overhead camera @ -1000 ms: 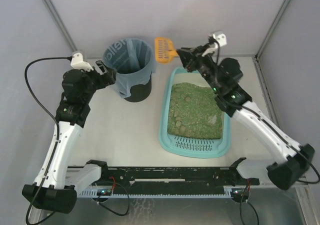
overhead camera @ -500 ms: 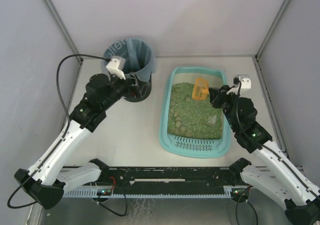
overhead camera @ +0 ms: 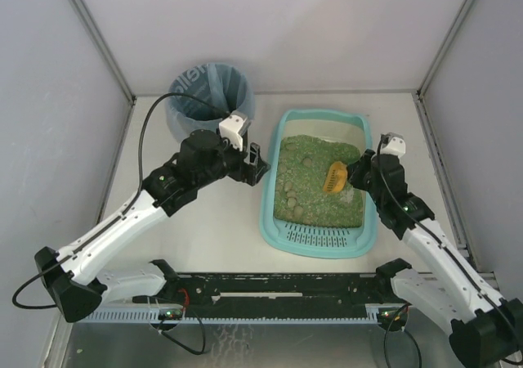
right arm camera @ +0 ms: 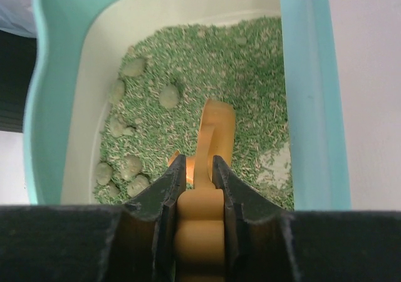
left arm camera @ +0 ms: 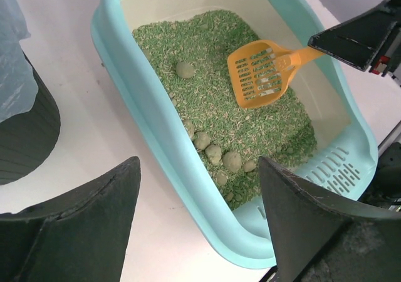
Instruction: Clean the litter box
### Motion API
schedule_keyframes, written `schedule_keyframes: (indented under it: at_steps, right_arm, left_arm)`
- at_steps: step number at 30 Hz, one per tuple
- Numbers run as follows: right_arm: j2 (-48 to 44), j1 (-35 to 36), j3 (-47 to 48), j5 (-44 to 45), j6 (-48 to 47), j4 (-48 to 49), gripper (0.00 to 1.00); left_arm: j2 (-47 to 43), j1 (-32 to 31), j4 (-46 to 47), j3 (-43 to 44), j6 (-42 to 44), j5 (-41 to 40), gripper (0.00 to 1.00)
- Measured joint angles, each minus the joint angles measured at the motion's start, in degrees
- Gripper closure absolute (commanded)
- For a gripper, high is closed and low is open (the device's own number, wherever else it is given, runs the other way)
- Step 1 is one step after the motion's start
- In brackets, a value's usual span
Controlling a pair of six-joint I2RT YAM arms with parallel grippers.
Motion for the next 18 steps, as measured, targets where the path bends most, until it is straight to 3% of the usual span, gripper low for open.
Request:
schedule_keyframes:
  at_steps: [10,18]
  right_arm:
    - [12.2,-4.5,-1.2,-5.6,6.8,8.3,1.00]
    - [27.7,-6.6,-1.0,-6.3,13.8,25.7,1.00]
  left_arm:
    - [0.9,-0.4,-1.7,0.2,1.0,-0.3,0.22]
    - [0.9,-0.4,-1.7,0.3,1.4,-0.5,0.22]
